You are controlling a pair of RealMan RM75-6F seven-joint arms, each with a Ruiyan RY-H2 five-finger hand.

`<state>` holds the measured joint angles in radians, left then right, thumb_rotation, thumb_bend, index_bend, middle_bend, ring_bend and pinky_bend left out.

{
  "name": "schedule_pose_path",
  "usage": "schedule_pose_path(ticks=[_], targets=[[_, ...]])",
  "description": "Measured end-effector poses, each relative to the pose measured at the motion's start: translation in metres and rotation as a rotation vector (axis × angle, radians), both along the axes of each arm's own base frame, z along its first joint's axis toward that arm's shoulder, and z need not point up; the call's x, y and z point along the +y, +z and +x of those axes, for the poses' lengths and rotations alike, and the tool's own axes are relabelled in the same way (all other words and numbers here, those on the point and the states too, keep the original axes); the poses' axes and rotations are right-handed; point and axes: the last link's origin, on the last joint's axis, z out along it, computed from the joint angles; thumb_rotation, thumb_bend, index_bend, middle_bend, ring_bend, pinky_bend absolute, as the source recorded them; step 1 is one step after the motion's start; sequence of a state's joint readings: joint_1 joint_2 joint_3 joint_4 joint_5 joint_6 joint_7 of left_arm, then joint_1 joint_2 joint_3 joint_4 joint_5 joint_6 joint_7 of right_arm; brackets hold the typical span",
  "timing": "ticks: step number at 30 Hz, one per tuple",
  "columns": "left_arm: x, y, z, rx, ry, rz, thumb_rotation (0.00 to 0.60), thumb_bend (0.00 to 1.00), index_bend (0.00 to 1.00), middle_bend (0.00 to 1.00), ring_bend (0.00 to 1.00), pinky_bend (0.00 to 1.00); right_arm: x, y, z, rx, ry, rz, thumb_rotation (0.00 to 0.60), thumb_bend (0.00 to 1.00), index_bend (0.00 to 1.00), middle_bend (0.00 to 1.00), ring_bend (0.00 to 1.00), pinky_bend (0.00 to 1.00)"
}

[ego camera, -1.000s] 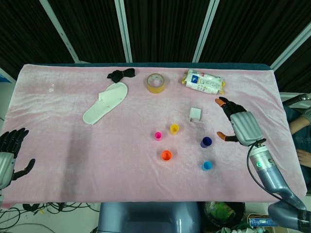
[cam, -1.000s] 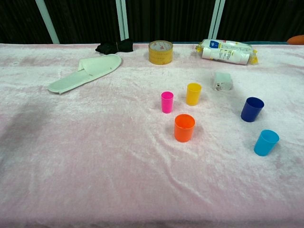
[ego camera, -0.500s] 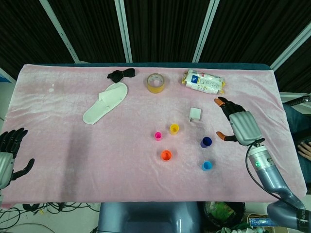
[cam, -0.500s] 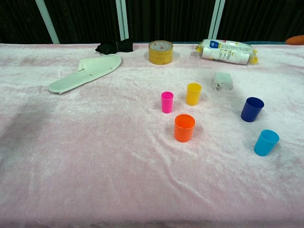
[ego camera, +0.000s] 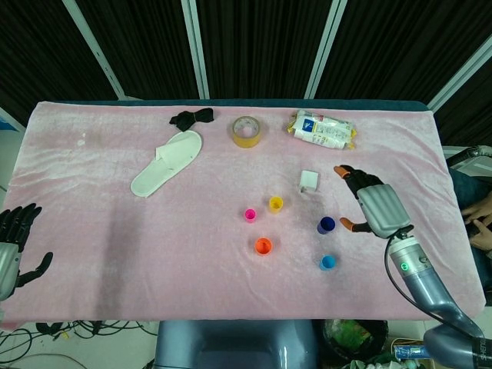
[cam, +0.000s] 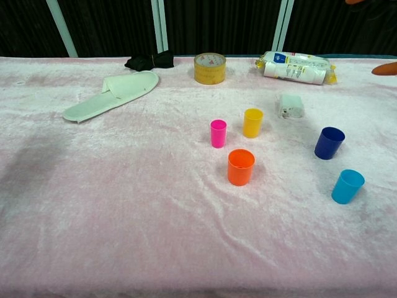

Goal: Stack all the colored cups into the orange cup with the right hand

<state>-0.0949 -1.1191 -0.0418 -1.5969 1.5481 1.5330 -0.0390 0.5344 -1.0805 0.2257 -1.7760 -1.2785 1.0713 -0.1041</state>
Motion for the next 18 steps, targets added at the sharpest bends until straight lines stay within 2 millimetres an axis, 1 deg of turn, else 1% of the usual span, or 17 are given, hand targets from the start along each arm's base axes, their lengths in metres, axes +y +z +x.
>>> schedule_pose_path(ticks=[5, 11, 13, 18], targets=[[0.000, 0.000, 0.000, 0.004, 0.002, 0.001, 0.600, 0.34, 0.04, 0.04, 0.00, 0.01, 0.008, -0.014, -0.008, 0.011, -0.062, 0.058, 0.600, 0.13, 0.10, 0.11, 0.15, 0.21], [0.001, 0.000, -0.001, 0.009, 0.008, 0.001, 0.600, 0.34, 0.04, 0.04, 0.00, 0.01, 0.019, -0.044, -0.022, 0.069, -0.108, 0.142, 0.600, 0.13, 0.10, 0.11, 0.15, 0.22], [0.001, 0.000, -0.001, 0.013, 0.010, -0.002, 0.600, 0.34, 0.04, 0.04, 0.00, 0.01, 0.020, -0.054, -0.026, 0.072, -0.123, 0.159, 0.600, 0.13, 0.10, 0.11, 0.15, 0.22], [0.001, 0.000, -0.002, 0.023, 0.023, -0.012, 0.600, 0.34, 0.04, 0.04, 0.00, 0.01, 0.017, -0.071, -0.035, 0.088, -0.143, 0.173, 0.600, 0.13, 0.10, 0.13, 0.15, 0.22]])
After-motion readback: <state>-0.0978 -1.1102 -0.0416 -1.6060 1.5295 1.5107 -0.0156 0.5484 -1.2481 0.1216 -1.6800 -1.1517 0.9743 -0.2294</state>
